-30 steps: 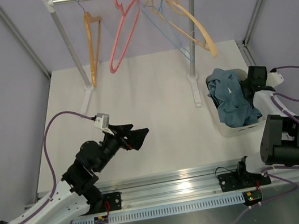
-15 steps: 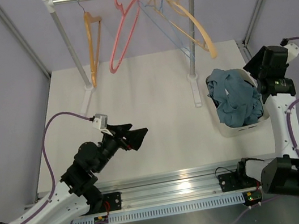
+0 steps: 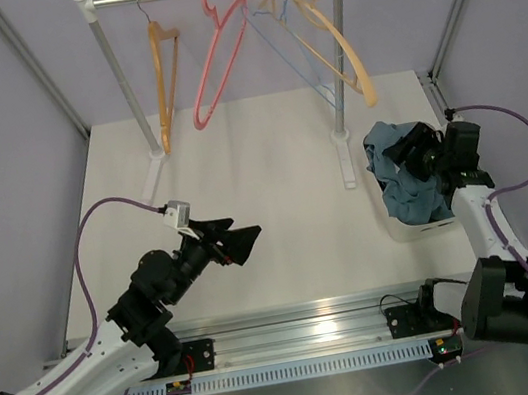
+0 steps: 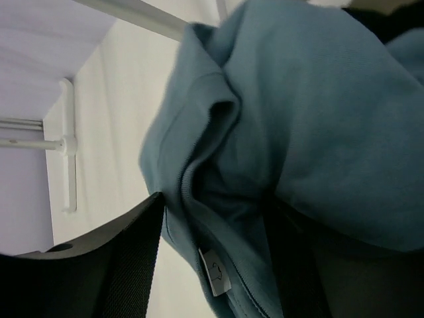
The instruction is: Remove the t-shirt from the hanger
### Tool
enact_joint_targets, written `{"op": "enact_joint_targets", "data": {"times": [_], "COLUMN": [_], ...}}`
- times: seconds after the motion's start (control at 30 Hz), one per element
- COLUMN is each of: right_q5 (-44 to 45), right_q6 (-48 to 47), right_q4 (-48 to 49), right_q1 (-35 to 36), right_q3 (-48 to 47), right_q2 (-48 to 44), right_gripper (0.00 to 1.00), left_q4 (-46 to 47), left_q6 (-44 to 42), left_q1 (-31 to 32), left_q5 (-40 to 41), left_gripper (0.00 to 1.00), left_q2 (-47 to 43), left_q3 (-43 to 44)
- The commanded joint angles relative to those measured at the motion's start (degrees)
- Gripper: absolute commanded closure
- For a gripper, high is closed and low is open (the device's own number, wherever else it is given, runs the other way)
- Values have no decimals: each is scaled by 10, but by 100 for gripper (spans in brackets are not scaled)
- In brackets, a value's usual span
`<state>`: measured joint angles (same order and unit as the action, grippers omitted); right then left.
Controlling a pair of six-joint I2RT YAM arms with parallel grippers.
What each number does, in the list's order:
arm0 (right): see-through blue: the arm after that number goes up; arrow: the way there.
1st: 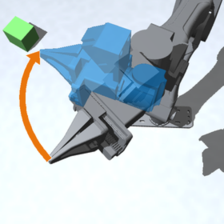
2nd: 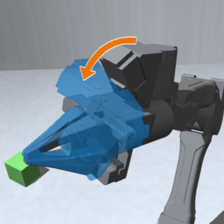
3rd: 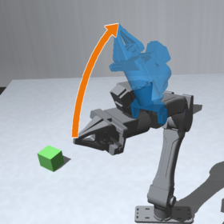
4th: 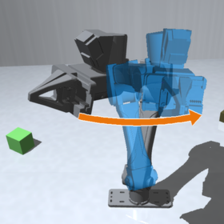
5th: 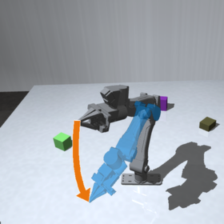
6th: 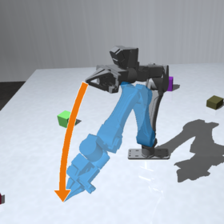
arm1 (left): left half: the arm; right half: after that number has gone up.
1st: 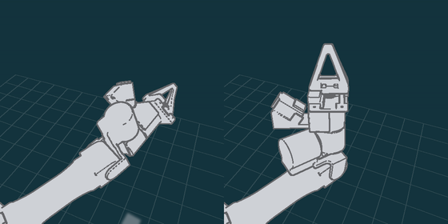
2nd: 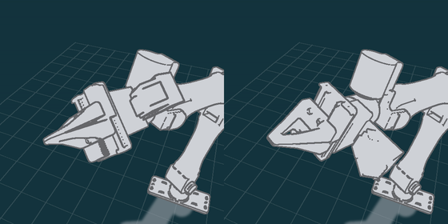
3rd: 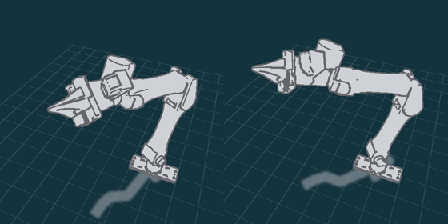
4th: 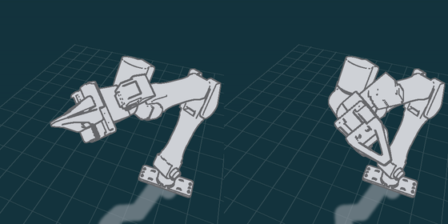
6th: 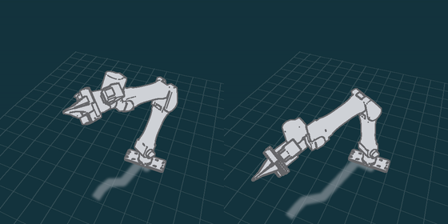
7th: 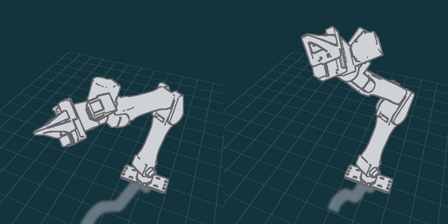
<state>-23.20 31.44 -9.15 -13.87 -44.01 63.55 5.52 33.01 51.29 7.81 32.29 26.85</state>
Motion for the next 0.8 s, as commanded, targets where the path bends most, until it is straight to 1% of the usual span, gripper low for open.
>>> {"op": "enact_joint_targets", "data": {"times": [0.0,0.03,0.07,0.1,0.17,0.23,0.27,0.33,0.43,0.57,0.6,0.63,0.7,0.77], "right_q5": [20,72,97,132,175,233,257,286,287,276,291,283,296,281], "right_q6": [20,32,52,75,100,113,113,110,114,141,135,132,129,117], "right_q4": [53,54,44,54,83,72,49,33,46,74,50,51,44,51], "right_q1": [0,0,-5,-6,-6,-6,-6,-6,-6,-6,-6,-6,-6,-6], "right_q3": [16,18,29,38,73,73,60,49,59,89,81,81,80,74], "right_q2": [60,73,85,83,61,54,54,63,90,142,141,135,124,140], "right_gripper": [31,29,28,28,28,28,28,28,28,26,25,24,23,23], "left_q4": [21,22,22,21,1,-6,-6,-4,-2,-3,-1,1,6,8], "left_q6": [-5,-5,-5,-7,-15,-17,-17,-16,-16,-15,-14,-12,-10,-10], "left_q1": [2,2,2,2,2,2,2,2,2,2,2,2,2,2], "left_q5": [19,20,20,19,26,29,31,34,35,42,44,47,48,49], "left_gripper": [1,1,1,1,1,1,1,1,1,1,1,1,1,1], "left_q2": [-3,-2,-1,0,6,7,3,0,2,4,3,2,5,8], "left_q3": [3,3,1,3,17,22,22,19,21,19,17,13,9,7]}}
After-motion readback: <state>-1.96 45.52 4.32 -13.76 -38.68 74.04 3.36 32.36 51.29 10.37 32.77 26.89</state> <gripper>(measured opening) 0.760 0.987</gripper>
